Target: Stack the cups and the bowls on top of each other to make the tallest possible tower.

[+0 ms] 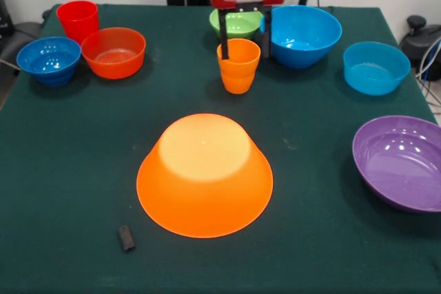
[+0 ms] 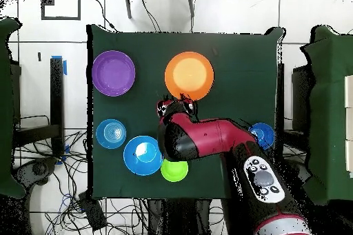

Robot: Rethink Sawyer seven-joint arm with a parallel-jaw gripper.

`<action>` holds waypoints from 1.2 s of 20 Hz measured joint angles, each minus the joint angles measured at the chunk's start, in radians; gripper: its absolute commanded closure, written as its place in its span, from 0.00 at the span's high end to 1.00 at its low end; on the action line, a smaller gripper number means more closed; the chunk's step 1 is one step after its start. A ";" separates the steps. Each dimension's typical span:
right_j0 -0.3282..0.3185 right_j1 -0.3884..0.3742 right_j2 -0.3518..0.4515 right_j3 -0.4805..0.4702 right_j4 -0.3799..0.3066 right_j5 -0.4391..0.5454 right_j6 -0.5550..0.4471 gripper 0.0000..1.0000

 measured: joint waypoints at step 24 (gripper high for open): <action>-0.070 -0.075 0.003 0.108 0.000 -0.059 0.000 1.00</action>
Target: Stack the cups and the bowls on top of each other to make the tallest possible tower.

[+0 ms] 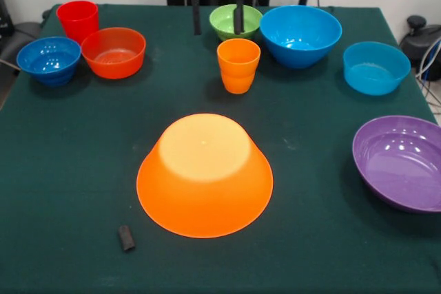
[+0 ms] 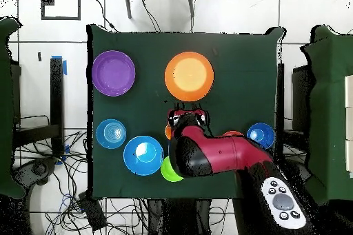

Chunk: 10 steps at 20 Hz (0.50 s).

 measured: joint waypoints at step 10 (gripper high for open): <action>0.102 -0.001 -0.033 0.000 0.000 -0.043 0.000 1.00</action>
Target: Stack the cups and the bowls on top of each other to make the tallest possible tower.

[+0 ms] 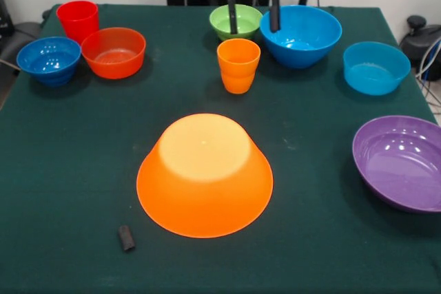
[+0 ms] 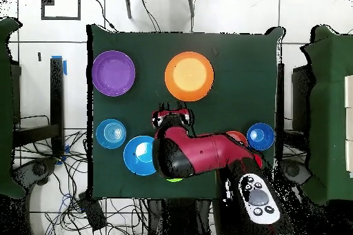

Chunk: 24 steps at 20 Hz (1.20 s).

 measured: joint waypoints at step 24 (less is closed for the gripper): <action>-0.088 0.043 0.052 -0.011 0.004 -0.058 0.000 1.00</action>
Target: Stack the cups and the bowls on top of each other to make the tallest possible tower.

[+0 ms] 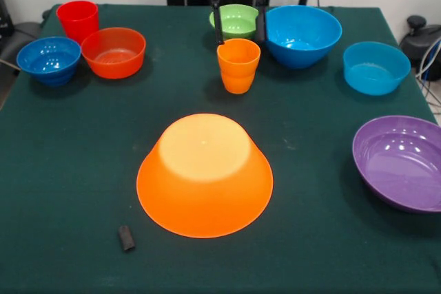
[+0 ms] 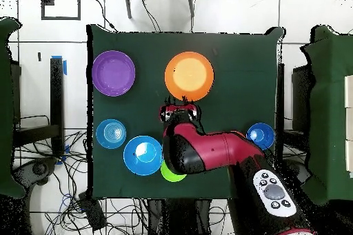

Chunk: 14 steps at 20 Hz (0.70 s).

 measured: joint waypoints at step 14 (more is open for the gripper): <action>0.142 -0.008 -0.045 -0.040 0.044 0.000 0.000 1.00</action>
